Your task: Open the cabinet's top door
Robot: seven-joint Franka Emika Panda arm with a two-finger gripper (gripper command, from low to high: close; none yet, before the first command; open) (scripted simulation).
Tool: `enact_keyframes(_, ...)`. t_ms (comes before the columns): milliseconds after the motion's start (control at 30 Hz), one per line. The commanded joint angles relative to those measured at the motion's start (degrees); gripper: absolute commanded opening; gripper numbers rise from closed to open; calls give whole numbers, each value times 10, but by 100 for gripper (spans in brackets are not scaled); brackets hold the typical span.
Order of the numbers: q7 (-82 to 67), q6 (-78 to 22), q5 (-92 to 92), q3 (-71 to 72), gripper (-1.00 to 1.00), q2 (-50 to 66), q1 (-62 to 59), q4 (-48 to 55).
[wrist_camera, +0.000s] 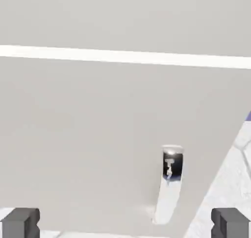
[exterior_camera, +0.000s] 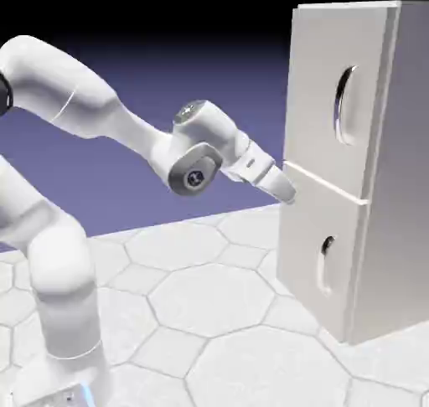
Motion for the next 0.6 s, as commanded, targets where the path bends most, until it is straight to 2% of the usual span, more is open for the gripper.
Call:
enact_keyframes(0, 20, -1, -25, -8, 0, -2, 8, 5)
enact_keyframes(567, 357, -17, -449, -150, 0, -40, 147, 91)
